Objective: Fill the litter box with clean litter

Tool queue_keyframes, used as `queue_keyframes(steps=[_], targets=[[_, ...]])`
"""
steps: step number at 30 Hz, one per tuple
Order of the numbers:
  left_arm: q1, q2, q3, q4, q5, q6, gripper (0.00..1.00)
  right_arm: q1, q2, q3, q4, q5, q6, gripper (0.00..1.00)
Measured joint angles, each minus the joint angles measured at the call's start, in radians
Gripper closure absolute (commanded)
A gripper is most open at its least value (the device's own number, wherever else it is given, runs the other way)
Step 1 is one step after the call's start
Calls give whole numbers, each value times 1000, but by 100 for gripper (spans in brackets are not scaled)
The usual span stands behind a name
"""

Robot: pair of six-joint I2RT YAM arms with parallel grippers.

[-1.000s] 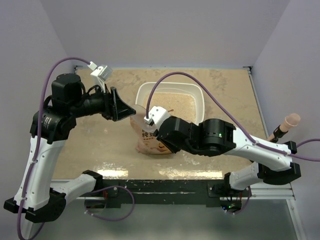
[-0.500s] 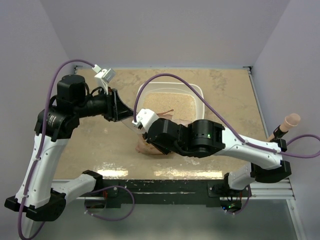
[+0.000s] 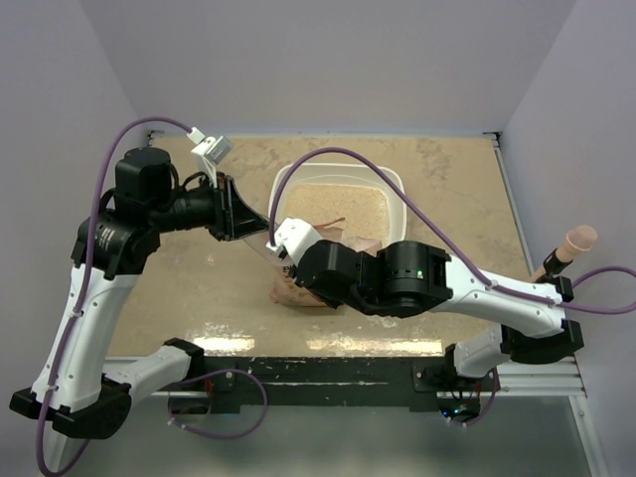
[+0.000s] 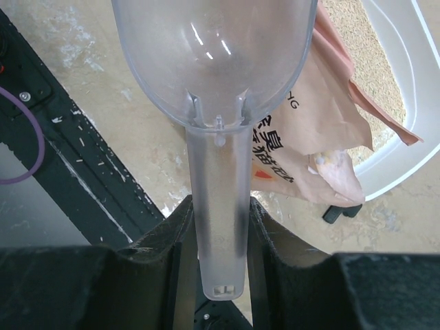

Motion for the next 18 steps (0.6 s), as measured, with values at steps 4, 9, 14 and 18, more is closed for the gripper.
queue_keyframes(steps=[4,9,14,18], targets=[[0,-5,-2,11,3,3,100,1,-6,-3,25,31,31,41],[-1,-50,-51,38,-6,2,100,-1,-53,19,86,45,79,34],[-1,-110,-79,94,-56,-3,100,-5,-66,175,115,63,146,33],[-1,-190,-130,204,-125,-30,100,-151,-120,192,191,3,199,33]])
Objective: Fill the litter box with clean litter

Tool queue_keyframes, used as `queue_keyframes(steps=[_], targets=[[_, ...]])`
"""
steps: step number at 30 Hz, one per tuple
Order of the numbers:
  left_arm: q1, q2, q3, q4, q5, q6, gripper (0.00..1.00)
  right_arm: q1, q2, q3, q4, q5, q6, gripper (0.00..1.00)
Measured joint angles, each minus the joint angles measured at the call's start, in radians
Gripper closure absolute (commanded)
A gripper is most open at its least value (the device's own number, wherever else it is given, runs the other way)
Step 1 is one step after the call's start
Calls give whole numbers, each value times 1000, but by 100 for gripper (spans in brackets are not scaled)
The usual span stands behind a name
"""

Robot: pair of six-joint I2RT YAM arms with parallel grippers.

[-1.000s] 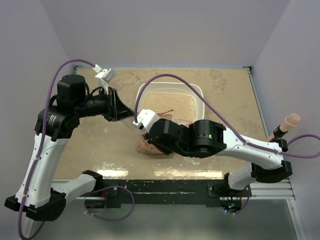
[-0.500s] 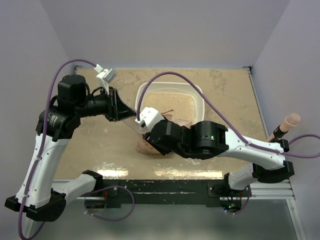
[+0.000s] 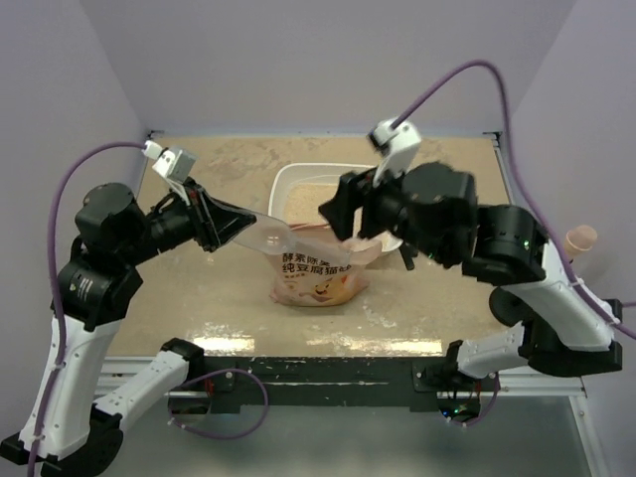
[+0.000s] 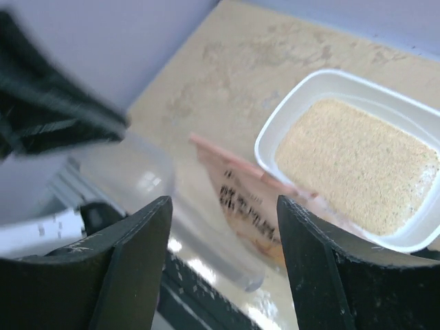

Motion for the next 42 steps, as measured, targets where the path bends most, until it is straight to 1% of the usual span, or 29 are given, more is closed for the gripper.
queue_keyframes(steps=[4,5,7,10,11,12,14,16,18,20,24,30,34,42], targets=[[0,-101,-68,156,-87,-38,100,-286,-86,-104,146,-121,32,34],[0,-124,-84,192,-105,-47,100,-341,-100,-130,183,-163,43,34],[0,-153,-104,256,-136,-62,100,-411,-109,-164,259,-247,67,34],[0,-164,-135,345,-172,-80,100,-523,-113,-256,406,-417,112,34],[0,-165,-152,375,-182,-85,100,-554,-123,-322,486,-510,135,36],[0,-165,-174,405,-191,-92,100,-652,-133,-391,555,-598,169,39],[0,-164,-222,460,-200,-108,100,-784,-154,-552,730,-779,253,41],[0,-158,-264,502,-202,-123,100,-894,-162,-705,915,-954,368,41],[0,-145,-291,536,-201,-132,100,-962,-161,-824,1069,-1073,460,36],[0,-132,-303,568,-200,-139,100,-994,-162,-903,1181,-1175,532,32],[0,-113,-322,621,-196,-150,100,-995,-199,-959,1326,-1307,596,31],[0,-119,-374,707,-188,-176,100,-995,-308,-993,1505,-1407,657,30],[0,-116,-391,737,-181,-192,100,-995,-317,-993,1506,-1421,645,30],[0,-111,-391,797,-146,-231,100,-995,-282,-994,1479,-1419,618,29]])
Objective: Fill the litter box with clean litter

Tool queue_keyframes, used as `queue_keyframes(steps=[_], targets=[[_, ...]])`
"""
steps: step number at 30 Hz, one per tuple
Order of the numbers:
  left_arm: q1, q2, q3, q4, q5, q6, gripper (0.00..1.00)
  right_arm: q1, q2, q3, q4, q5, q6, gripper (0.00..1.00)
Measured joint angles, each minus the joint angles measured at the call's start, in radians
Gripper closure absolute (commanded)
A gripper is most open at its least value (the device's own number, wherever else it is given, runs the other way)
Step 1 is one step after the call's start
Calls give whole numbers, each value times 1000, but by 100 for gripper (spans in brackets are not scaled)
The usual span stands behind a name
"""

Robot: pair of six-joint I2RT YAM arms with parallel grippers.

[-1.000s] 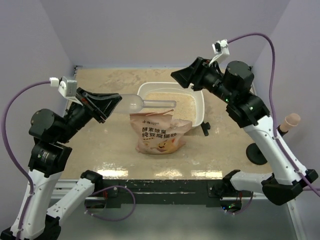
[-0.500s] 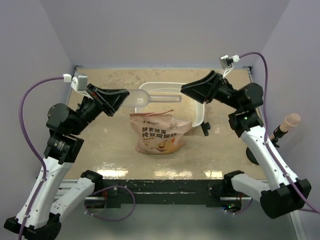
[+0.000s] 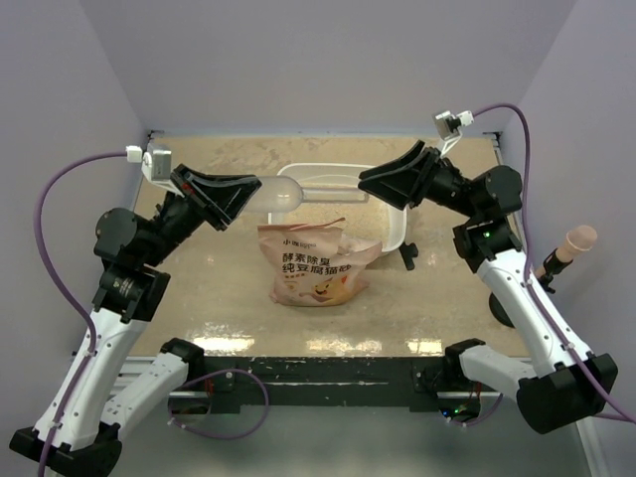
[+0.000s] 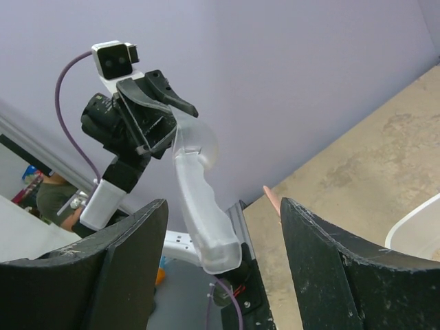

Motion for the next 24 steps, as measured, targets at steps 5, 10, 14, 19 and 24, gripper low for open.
queue_keyframes(steps=[5,10,14,19,24], targets=[[0,10,0,32,15,-18,100,2,11,-3,13,-22,1,28],[0,35,-4,61,30,-31,100,18,11,-7,29,-53,2,28],[0,44,-19,83,34,-45,100,50,16,-7,42,-72,3,31],[0,52,-20,100,36,-54,100,94,43,-6,47,-80,2,41],[0,52,-20,108,40,-54,100,98,55,-6,47,-80,0,48]])
